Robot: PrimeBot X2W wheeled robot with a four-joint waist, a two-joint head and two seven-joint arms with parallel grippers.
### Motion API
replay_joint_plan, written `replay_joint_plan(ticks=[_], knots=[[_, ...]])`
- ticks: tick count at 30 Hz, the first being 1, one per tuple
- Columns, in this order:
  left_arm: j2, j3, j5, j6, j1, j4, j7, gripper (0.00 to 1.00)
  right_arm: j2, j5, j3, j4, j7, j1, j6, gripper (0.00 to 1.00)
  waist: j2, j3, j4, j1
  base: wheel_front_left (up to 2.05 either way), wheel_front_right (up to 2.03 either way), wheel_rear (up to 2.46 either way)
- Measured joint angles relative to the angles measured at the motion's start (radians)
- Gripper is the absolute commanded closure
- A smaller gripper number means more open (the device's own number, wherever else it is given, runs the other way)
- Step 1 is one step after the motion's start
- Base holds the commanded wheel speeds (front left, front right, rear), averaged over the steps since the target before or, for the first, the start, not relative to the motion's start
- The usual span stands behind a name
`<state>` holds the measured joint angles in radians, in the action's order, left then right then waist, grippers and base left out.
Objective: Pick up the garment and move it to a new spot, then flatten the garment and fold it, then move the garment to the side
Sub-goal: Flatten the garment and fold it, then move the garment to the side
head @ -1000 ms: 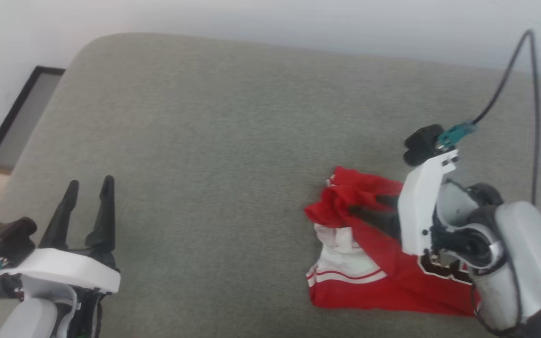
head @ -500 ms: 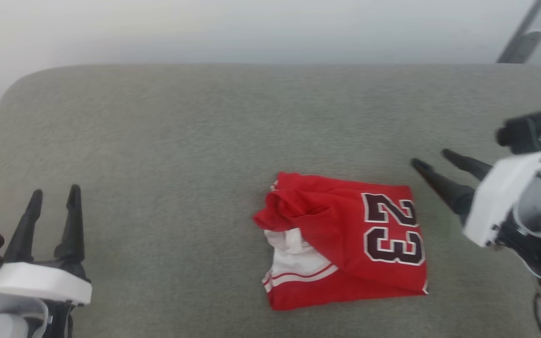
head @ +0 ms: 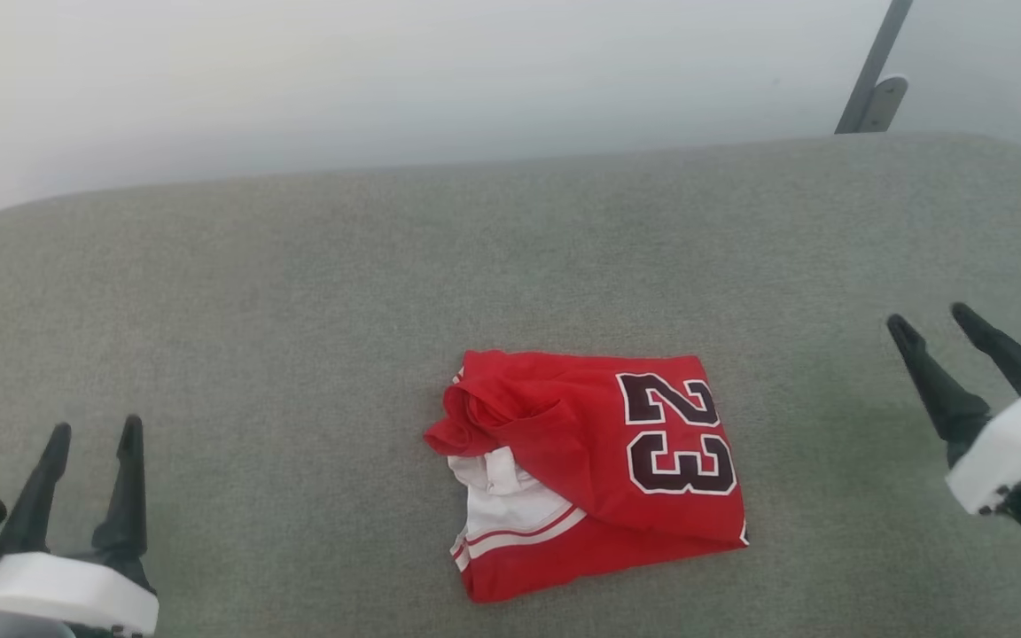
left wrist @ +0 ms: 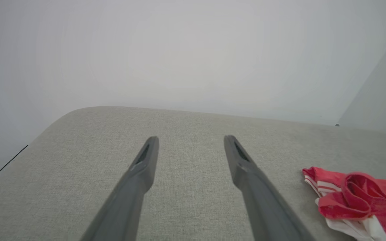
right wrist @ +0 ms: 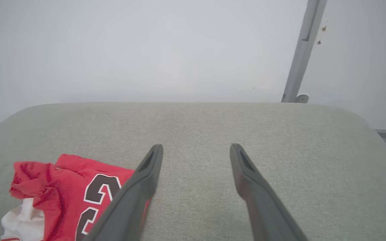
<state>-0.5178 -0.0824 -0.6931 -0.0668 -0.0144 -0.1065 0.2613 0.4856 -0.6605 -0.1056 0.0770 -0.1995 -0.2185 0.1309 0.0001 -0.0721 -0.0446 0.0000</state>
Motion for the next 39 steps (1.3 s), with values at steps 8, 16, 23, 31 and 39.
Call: replay_joint_plan(ticks=[8, 16, 23, 31, 39], knots=[[0.016, 0.025, 0.011, 0.041, -0.034, -0.029, 0.000, 0.00, 0.021, 0.041, 0.011, 0.100, 0.205, 0.049, 0.000, 0.00, 0.0000, 0.040, -0.008, 0.0000, 0.00, 0.00, 0.00], [0.026, 0.053, 0.017, 0.069, -0.058, -0.047, 0.000, 0.00, 0.017, 0.014, 0.016, 0.160, 0.297, 0.082, 0.000, 0.00, 0.0000, 0.067, -0.003, 0.0000, 0.00, 0.00, 0.00], [0.033, 0.065, 0.036, 0.081, -0.063, -0.048, 0.000, 0.00, 0.017, 0.004, 0.012, 0.167, 0.319, 0.098, 0.000, 0.00, 0.0000, 0.074, 0.001, 0.0000, 0.00, 0.00, 0.00], [0.041, 0.066, 0.038, 0.089, -0.063, -0.048, 0.000, 0.00, 0.011, -0.007, 0.007, 0.165, 0.310, 0.101, 0.000, 0.00, 0.0000, 0.073, 0.006, 0.0000, 0.00, 0.00, 0.00], [0.047, 0.050, 0.038, 0.091, -0.061, -0.041, -0.001, 0.00, -0.002, -0.038, -0.042, 0.143, 0.208, 0.096, 0.000, 0.00, 0.0000, 0.061, 0.043, 0.0000, 0.00, 0.00, 0.00]])
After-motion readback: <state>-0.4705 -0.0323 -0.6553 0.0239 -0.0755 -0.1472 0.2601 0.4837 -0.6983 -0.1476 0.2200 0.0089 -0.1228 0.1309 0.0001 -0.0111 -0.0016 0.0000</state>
